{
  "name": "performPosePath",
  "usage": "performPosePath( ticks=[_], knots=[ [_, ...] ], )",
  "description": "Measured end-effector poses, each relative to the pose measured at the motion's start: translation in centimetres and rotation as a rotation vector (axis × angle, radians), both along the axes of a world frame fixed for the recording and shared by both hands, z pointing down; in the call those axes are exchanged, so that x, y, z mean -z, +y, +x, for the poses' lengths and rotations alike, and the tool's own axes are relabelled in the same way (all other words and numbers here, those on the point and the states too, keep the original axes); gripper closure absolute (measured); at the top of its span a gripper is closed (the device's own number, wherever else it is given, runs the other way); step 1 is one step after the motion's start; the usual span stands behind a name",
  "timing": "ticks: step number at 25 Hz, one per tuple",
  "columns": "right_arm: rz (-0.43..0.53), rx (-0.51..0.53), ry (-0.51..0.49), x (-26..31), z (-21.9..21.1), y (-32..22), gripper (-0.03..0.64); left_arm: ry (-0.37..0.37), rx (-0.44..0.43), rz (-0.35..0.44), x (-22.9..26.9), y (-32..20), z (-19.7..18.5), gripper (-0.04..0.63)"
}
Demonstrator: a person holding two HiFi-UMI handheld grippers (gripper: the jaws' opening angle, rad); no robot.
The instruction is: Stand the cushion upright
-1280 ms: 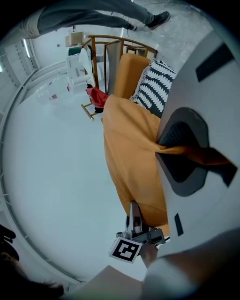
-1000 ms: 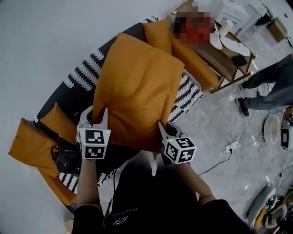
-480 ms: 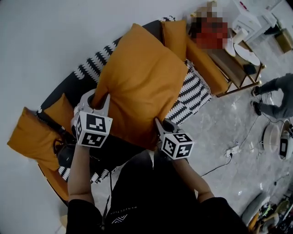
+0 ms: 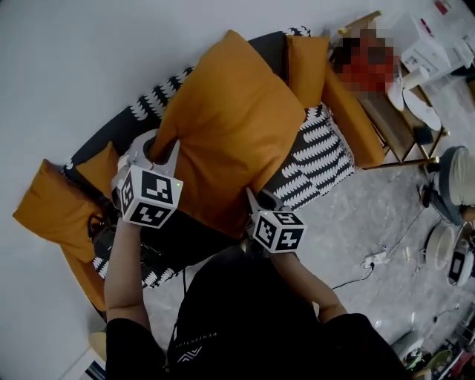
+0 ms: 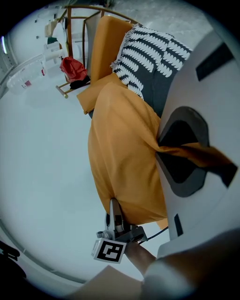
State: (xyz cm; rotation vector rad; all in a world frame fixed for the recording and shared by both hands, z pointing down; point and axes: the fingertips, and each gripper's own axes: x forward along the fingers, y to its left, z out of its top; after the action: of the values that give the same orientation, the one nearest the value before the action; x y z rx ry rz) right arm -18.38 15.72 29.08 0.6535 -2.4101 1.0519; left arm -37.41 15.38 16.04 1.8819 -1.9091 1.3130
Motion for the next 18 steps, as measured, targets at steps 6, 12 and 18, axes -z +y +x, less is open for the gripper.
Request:
performPosePath(
  ticks=[6, 12, 18],
  knots=[
    [-0.076, 0.027, 0.001, -1.9, -2.4, -0.4, 0.586, -0.069, -0.072, -0.043, -0.5, -2.5, -1.1, 0.492],
    [-0.126, 0.054, 0.003, -4.0, -4.9, -0.5, 0.585, -0.084, -0.090, -0.072, -2.3, -3.5, -3.1, 0.492],
    [-0.212, 0.091, 0.021, -6.2, -6.6, -0.8, 0.584, -0.093, -0.073, -0.126, -3.9, -4.6, -4.3, 0.491]
  ],
)
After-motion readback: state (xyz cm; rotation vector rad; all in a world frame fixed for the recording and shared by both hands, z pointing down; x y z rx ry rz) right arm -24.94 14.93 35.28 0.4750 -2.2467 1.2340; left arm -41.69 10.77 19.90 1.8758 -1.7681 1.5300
